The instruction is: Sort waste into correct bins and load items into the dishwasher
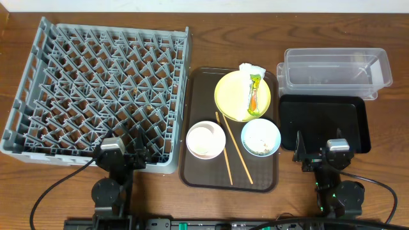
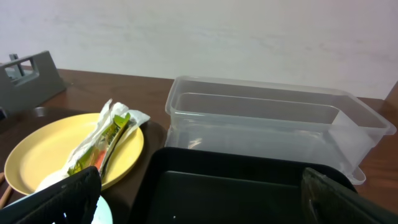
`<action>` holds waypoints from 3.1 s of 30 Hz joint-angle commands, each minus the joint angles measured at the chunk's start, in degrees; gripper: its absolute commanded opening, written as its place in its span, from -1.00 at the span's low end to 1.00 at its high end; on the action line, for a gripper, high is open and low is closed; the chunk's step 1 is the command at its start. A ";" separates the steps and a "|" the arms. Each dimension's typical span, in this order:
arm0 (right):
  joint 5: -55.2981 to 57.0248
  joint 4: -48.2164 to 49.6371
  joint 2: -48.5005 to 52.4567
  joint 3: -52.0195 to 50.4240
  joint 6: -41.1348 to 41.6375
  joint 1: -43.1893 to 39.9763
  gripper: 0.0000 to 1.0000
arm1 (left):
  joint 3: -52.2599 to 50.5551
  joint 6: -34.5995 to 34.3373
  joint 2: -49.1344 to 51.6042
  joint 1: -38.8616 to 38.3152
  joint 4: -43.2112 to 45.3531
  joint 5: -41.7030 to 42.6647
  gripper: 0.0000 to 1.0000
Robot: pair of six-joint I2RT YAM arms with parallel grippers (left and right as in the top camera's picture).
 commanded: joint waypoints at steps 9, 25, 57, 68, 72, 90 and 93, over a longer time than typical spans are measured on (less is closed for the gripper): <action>6.62 0.66 -0.31 -0.07 1.77 -0.11 0.98 | -0.79 -0.24 -0.35 0.20 -1.77 -1.22 0.71; 7.78 -0.31 7.45 4.07 2.25 -0.11 0.99 | 8.57 -0.28 13.09 0.20 -7.37 -1.40 0.71; -15.72 -14.51 57.40 45.31 8.44 0.79 0.91 | 39.01 -0.48 41.97 0.20 -36.59 3.76 0.71; -6.38 -16.26 71.93 54.88 10.84 14.69 0.79 | 39.01 -0.48 41.97 0.20 -36.61 3.76 0.71; -1.51 -19.39 80.85 61.90 11.50 18.16 0.71 | 39.01 -0.48 42.01 0.20 -36.59 3.76 0.71; 2.67 -15.37 105.77 64.19 29.35 19.78 0.34 | 38.97 -0.48 42.01 0.20 -36.59 3.74 0.71; 2.69 -14.80 107.60 64.19 29.97 19.96 0.17 | 38.97 -0.48 42.01 0.20 -36.59 3.76 0.71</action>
